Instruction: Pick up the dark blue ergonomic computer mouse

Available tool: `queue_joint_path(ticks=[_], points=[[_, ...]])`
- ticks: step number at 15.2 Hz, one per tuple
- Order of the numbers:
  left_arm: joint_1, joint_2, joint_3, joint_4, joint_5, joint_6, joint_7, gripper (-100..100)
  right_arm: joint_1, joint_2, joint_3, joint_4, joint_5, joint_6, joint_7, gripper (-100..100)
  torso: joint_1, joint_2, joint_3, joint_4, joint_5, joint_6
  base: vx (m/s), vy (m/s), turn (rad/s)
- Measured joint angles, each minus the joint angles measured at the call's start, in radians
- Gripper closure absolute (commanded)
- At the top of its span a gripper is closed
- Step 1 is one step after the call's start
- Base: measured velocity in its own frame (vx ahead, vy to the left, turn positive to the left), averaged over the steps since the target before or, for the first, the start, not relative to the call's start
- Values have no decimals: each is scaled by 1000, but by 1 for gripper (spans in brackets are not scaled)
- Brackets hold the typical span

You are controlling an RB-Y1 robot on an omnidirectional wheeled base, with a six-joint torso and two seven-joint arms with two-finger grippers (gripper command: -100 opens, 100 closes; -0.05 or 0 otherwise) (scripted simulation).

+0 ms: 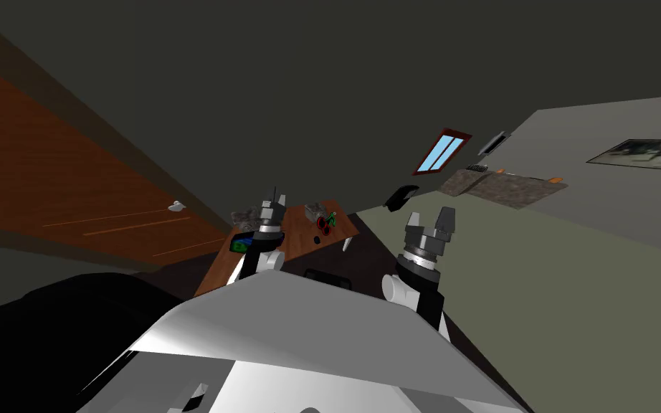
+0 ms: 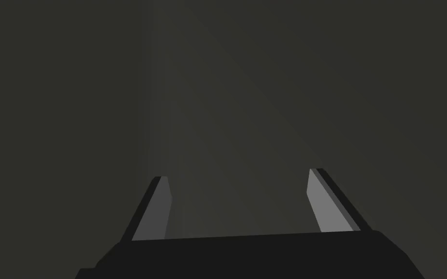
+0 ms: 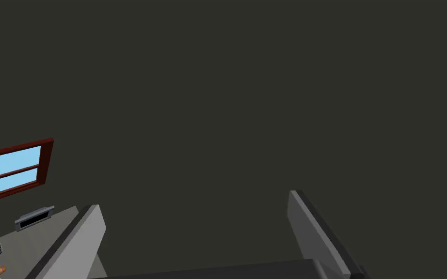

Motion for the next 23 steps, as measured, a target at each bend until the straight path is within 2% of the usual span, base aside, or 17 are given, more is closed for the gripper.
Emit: queue_joint_path(ticks=[6, 8, 12, 16, 18, 23], points=[[5, 101, 4, 46, 14, 23, -8, -100, 0, 0, 0, 0, 0, 0, 0, 0, 0, -1, -1, 0, 0, 0, 11, -1, -132], [22, 132, 0, 68, 21, 32, -13, -100, 0, 0, 0, 0, 0, 0, 0, 0, 0, -1, -1, 0, 0, 1, 16, -2, -239], [15, 185, 17, 123, 44, 72, -18, -100, 0, 0, 0, 0, 0, 0, 0, 0, 0, -1, -1, 0, 0, 1, 15, 0, -175], [27, 228, 29, 185, 71, 115, -26, -100, 0, 0, 0, 0, 0, 0, 0, 0, 1, -2, -1, 0, 0, 0, 21, 3, -217], [20, 247, 39, 220, 83, 129, -25, -100, 0, 0, 0, 0, 0, 0, 0, 0, 1, -2, -1, 0, 0, 1, 14, -2, -191], [33, 271, 44, 307, 109, 172, -41, -100, 0, 0, 0, 0, 0, 0, 0, 0, 0, -2, -1, 0, 0, 0, 21, 2, -264]])
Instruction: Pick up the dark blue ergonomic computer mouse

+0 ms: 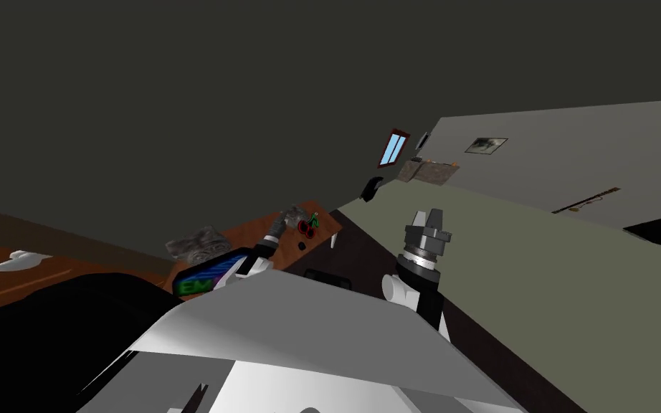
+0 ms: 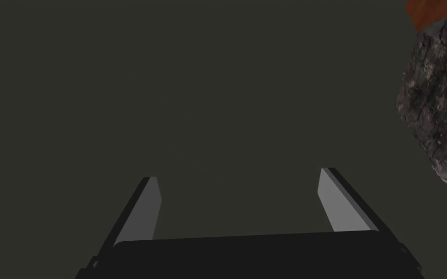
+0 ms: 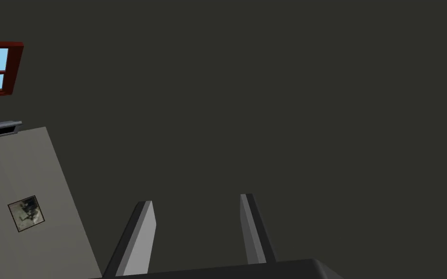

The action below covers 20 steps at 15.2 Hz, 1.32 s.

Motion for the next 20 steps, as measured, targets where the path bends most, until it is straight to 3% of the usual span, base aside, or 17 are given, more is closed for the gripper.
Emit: queue_joint_path(ticks=[9, 13, 20], points=[[17, 46, 28, 196, 68, 89, -22, -100, 0, 0, 0, 0, 0, 0, 0, 0, 0, 0, 0, 0, 0, 0, 23, 6, -278], [25, 42, 37, 253, 89, 142, -36, -100, 0, 0, 0, 0, 0, 0, 0, 0, 0, 0, 0, 0, 0, 0, 19, 7, -214], [32, 59, 56, 398, 140, 204, -48, -100, 0, 0, 0, 0, 0, 0, 0, 0, 0, 0, 0, 0, 0, -1, 21, 9, -257]])
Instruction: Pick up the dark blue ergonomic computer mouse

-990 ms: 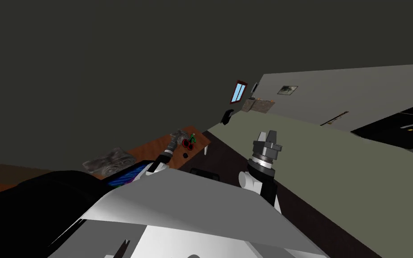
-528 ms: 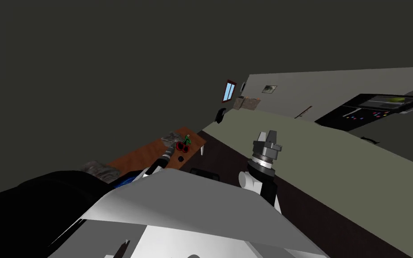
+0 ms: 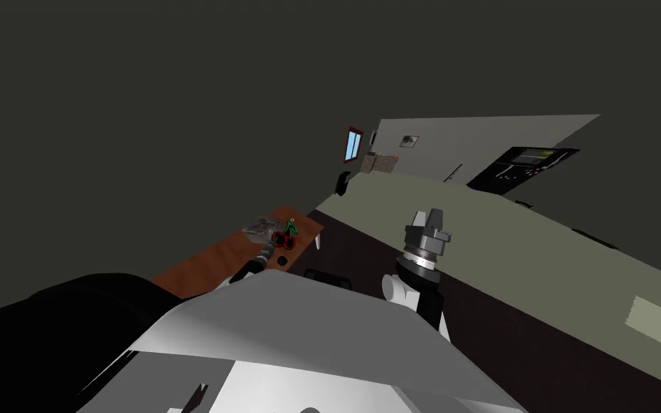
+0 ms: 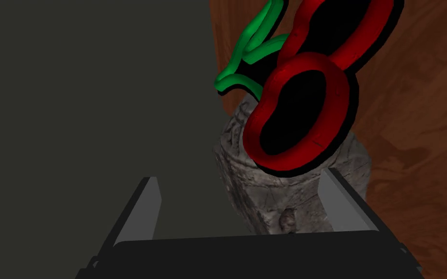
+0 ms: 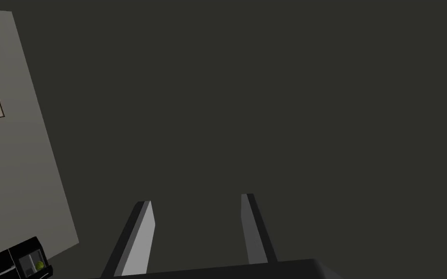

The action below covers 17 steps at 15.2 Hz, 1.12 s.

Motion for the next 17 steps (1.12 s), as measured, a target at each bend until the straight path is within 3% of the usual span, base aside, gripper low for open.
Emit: queue_joint_path(ticks=[12, 15, 17], points=[[10, -16, 36, 329, 107, 128, -35, -100, 0, 0, 0, 0, 0, 0, 0, 0, 0, -1, 0, 0, 0, 1, 26, 18, -349], [24, -33, 54, 367, 122, 175, -46, -100, 0, 0, 0, 0, 0, 0, 0, 0, 0, -1, 0, 0, 0, 0, 21, 23, -217], [15, -28, 52, 437, 147, 185, -49, -100, 0, 0, 0, 0, 0, 0, 0, 0, 0, -1, 0, 0, 0, 1, 29, 18, -447]])
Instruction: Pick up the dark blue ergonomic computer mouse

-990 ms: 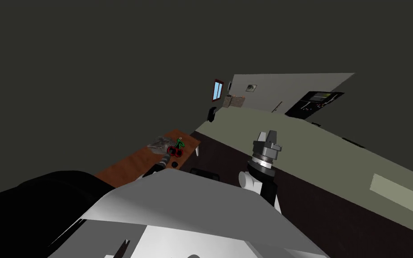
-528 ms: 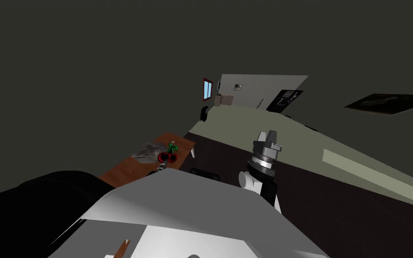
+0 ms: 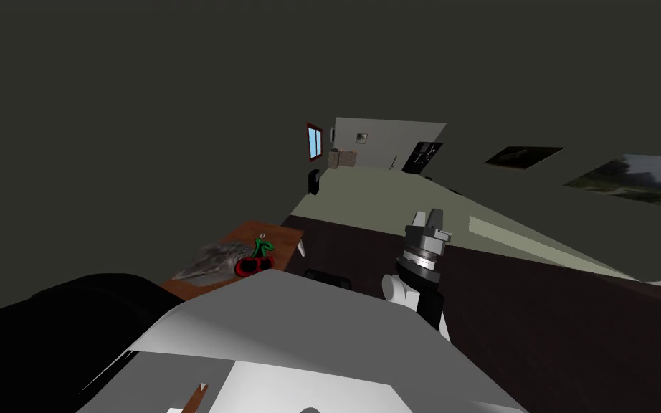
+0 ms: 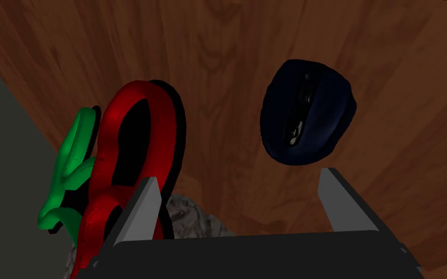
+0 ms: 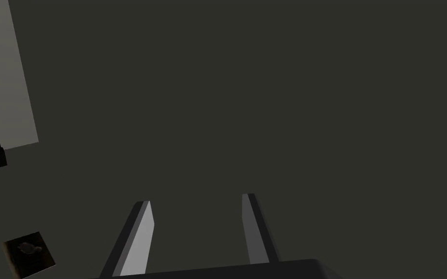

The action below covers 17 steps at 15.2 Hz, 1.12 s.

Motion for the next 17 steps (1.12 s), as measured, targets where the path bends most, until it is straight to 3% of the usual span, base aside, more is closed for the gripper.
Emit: queue_joint_path(ticks=[3, 11, 17], points=[[6, -4, 1, 78, 33, 20, -6, -100, 0, 0, 0, 0, 0, 0, 0, 0, 0, 0, 0, 0, 0, -1, 24, 25, -189], [13, -42, 32, 181, 65, 94, -23, -100, 0, 0, 0, 0, 0, 0, 0, 0, 0, -1, -1, 0, 0, -1, 26, 24, -190], [-63, -53, 23, 288, 24, 50, 7, -100, 0, 0, 0, 0, 0, 0, 0, 0, 1, 3, 1, 1, 0, -1, -24, 37, 16]])
